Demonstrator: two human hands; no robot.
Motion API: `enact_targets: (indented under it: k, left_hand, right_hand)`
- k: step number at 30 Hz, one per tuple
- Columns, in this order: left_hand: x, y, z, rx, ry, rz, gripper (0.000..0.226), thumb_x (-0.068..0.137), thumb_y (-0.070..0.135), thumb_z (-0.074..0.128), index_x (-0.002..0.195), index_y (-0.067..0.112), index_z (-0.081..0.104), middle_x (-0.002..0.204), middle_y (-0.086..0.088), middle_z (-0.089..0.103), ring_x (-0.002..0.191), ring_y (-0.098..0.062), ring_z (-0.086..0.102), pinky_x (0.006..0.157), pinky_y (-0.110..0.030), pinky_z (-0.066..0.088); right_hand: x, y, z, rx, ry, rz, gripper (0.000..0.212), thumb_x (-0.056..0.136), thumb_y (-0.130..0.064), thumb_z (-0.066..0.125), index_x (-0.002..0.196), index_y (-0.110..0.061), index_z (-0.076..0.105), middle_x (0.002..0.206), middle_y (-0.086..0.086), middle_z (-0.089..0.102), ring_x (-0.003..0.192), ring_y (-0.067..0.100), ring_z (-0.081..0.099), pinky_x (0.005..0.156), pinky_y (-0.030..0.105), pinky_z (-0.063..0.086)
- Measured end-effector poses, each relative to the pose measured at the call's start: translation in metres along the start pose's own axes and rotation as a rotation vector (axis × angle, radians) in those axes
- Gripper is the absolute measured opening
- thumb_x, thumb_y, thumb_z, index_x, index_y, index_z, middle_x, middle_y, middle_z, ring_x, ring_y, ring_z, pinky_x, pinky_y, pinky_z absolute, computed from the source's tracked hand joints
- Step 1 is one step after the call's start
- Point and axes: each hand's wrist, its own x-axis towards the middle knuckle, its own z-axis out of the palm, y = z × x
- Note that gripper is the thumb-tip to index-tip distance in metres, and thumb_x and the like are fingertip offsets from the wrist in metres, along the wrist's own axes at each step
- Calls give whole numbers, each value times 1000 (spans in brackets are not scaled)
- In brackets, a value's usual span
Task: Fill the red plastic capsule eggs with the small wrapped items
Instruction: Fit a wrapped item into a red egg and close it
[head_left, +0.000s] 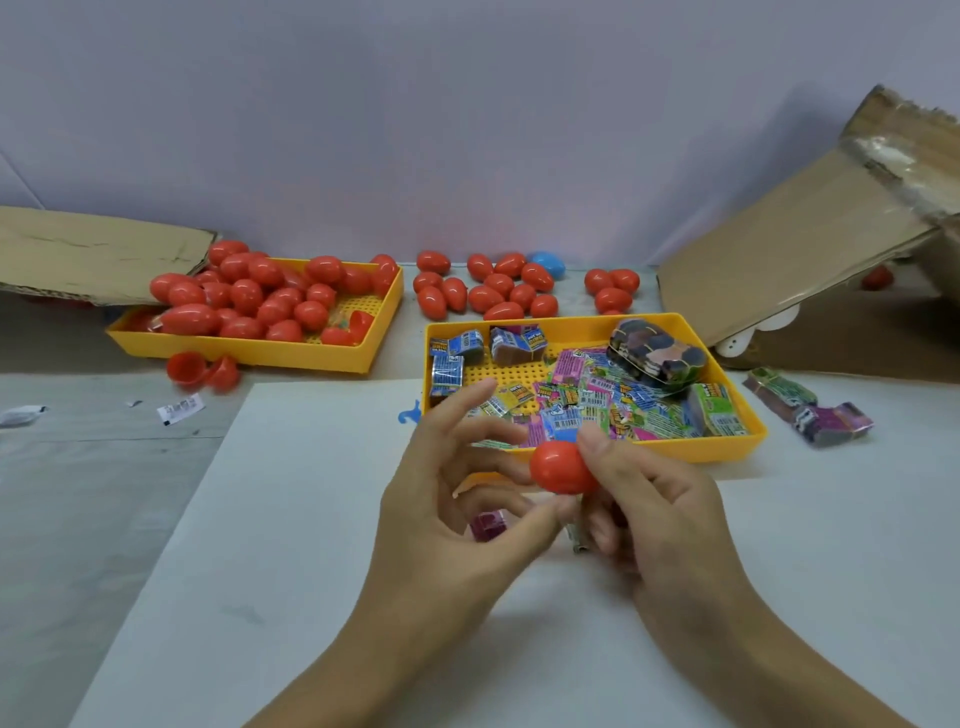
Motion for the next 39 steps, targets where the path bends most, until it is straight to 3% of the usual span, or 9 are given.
enact_targets:
  k: [3, 10, 17, 21, 24, 26, 30, 34, 39]
  left_hand:
    - [5, 4, -3, -88, 30, -201, 31, 75, 49, 72, 89, 22, 70, 67, -13, 60, 46, -26, 54, 39, -28, 45]
    - [12, 2, -6, -202, -125, -420, 66, 79, 74, 47, 66, 13, 70, 53, -18, 60, 34, -24, 52, 33, -23, 40]
    - [14, 4, -6, -215, -60, -382, 54, 80, 61, 58, 74, 9, 70, 52, -21, 58, 37, -27, 57, 35, -26, 45]
    - [11, 2, -6, -227, 11, -282, 26, 82, 41, 67, 79, 15, 71, 63, -14, 64, 47, -24, 62, 43, -29, 51]
    - [8, 1, -5, -163, 34, -147, 12, 81, 26, 78, 88, 19, 72, 76, -8, 71, 58, -22, 68, 53, -29, 56]
    - [6, 0, -4, -122, 28, -63, 23, 77, 24, 80, 97, 21, 70, 90, -4, 73, 70, -22, 72, 60, -28, 58]
    - [3, -3, -3, -65, -7, 29, 41, 77, 9, 81, 111, 25, 63, 108, 0, 69, 91, -25, 71, 70, -27, 58]
    - [3, 1, -4, -148, 60, -119, 27, 78, 38, 72, 101, 25, 66, 86, -10, 66, 64, -23, 67, 53, -32, 55]
    - [11, 2, -6, -210, -14, -334, 57, 81, 63, 56, 83, 7, 66, 58, -12, 59, 41, -23, 52, 35, -24, 39]
  right_hand:
    - [3, 0, -2, -13, -14, 40, 51, 79, -61, 65, 46, -23, 59, 43, 1, 44, 40, 10, 36, 39, 14, 28]
    - [3, 6, -3, -19, -95, -33, 31, 78, -51, 67, 80, -21, 77, 45, -2, 46, 43, 8, 39, 43, 10, 32]
    - [0, 7, -4, -18, -293, -126, 37, 77, -15, 78, 109, -32, 76, 79, 0, 73, 71, 4, 68, 68, 12, 51]
    - [1, 4, -5, 47, -249, -56, 42, 77, -29, 70, 118, -35, 71, 73, -7, 63, 55, 5, 52, 50, 12, 41]
    - [4, 4, -5, 37, -135, 14, 35, 77, -49, 65, 97, -20, 75, 66, 4, 59, 45, 11, 44, 39, 15, 31]
    - [4, 5, -4, 1, -97, 16, 42, 79, -55, 63, 73, -14, 70, 60, 7, 60, 40, 12, 44, 36, 14, 29]
    - [4, 5, -4, 17, -110, -21, 34, 79, -49, 68, 70, -17, 71, 61, 7, 64, 39, 15, 51, 35, 16, 34]
    - [3, 2, -5, 86, -144, -40, 28, 75, -36, 82, 101, -24, 78, 83, 6, 74, 48, 16, 60, 37, 21, 40]
    - [-1, 3, -2, 10, -205, -101, 38, 78, -11, 72, 109, -32, 76, 84, 7, 74, 57, 15, 65, 39, 22, 43]
